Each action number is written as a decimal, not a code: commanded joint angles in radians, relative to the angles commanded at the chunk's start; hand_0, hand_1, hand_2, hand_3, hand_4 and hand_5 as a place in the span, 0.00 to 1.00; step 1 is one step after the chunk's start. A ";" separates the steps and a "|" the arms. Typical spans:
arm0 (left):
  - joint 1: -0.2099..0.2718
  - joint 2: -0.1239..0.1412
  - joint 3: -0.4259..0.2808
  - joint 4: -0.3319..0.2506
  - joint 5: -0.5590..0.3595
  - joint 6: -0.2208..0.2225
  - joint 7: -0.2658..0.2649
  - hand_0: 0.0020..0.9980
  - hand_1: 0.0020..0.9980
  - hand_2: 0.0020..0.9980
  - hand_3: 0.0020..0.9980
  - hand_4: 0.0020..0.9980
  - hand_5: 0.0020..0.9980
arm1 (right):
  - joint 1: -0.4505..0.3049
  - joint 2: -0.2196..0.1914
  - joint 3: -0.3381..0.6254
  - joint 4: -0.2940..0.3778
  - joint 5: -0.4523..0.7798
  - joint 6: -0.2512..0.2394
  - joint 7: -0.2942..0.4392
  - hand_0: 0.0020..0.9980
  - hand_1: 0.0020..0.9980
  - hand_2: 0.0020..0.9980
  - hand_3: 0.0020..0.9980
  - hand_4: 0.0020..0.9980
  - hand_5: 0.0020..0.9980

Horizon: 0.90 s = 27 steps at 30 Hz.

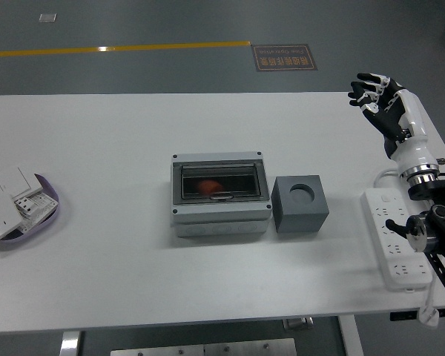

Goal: Pick up the cylinder from the cube,place it in the box,flap close box

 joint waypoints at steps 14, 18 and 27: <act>0.004 0.017 0.037 0.006 -0.046 0.000 0.003 0.59 0.63 0.63 0.64 0.70 0.20 | -0.011 0.014 -0.009 -0.008 0.022 0.010 -0.002 0.59 0.55 0.61 0.64 0.69 0.30; 0.008 0.026 0.037 0.004 -0.053 0.000 0.003 0.59 0.63 0.63 0.64 0.70 0.20 | -0.023 0.029 -0.005 -0.010 0.024 0.009 -0.004 0.59 0.55 0.61 0.64 0.69 0.30; 0.018 0.045 0.069 0.004 -0.078 -0.001 0.006 0.59 0.63 0.62 0.64 0.70 0.20 | -0.041 0.047 -0.019 -0.018 0.031 0.007 -0.004 0.58 0.55 0.61 0.64 0.67 0.28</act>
